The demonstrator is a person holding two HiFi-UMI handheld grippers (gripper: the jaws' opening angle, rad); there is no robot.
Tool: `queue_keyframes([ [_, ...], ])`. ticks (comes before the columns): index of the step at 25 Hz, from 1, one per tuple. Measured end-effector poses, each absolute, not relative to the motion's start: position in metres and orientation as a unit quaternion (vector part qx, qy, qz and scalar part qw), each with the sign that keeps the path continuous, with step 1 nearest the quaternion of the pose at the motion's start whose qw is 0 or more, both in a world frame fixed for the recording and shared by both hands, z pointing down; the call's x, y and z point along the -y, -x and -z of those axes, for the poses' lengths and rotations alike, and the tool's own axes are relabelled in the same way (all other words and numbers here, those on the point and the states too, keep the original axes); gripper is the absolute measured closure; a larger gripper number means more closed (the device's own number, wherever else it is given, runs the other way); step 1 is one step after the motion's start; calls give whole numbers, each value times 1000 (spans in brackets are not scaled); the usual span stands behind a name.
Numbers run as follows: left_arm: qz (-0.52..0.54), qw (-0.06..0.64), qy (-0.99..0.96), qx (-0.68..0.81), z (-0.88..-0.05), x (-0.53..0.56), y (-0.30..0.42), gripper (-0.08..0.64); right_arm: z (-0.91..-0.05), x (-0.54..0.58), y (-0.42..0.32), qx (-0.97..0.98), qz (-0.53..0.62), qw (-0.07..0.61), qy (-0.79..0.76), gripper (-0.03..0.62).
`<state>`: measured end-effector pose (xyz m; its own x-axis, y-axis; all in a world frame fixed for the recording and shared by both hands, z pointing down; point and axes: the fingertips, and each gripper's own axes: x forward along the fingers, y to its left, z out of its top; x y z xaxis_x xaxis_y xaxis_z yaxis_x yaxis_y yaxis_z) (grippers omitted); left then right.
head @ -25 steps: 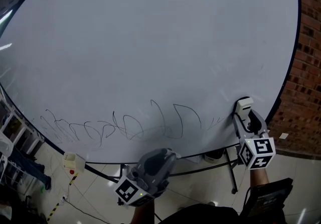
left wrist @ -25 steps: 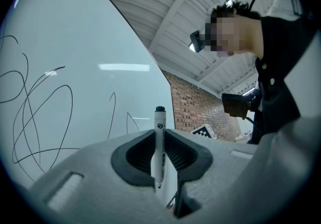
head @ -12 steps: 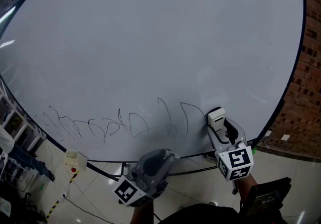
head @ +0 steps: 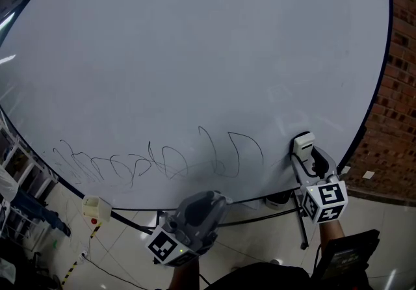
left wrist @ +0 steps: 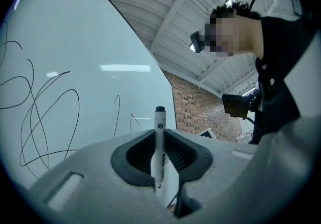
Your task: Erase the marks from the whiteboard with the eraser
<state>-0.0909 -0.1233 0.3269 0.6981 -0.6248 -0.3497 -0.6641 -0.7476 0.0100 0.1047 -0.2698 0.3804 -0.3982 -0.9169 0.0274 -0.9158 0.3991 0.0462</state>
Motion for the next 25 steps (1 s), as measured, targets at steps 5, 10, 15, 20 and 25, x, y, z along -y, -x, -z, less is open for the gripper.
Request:
queue_keyframes([
  [5,-169,56,921,-348,-328,124,85,497,-386,280,-150,815,7,25,-580,364],
  [10,-168,59,921,-347,-327,122,82,498,-387,277,-152,821,-7,11,-571,364],
  [15,-170,63,918,-352,-325,119,84,497,-361,238,-108,894,-66,-91,-434,364],
  [20,-178,69,914,-358,-321,115,87,499,-320,185,-74,942,-80,-186,-267,364],
  [25,-186,71,912,-359,-321,111,91,498,-317,158,-63,953,-132,-235,-142,364],
])
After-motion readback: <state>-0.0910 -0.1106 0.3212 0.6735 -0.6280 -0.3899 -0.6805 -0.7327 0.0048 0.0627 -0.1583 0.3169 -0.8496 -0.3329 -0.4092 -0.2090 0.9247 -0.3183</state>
